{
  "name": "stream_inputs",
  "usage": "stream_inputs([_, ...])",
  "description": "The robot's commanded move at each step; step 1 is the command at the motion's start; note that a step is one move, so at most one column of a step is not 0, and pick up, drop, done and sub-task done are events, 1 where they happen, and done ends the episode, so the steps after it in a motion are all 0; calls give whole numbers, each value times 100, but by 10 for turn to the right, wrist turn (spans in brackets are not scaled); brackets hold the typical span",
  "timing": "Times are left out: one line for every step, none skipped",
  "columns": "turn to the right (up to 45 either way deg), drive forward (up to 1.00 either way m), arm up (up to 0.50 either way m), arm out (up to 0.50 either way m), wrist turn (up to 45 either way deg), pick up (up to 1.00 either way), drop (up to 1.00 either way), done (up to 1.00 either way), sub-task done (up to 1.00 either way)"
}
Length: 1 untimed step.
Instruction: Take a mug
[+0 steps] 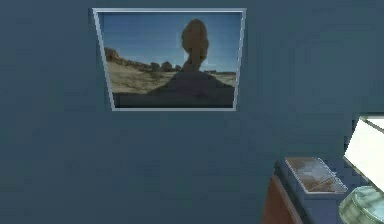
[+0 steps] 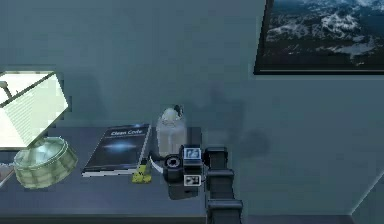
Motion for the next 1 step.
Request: stream_inputs([0, 0, 0, 0, 0, 0, 0, 100, 0])
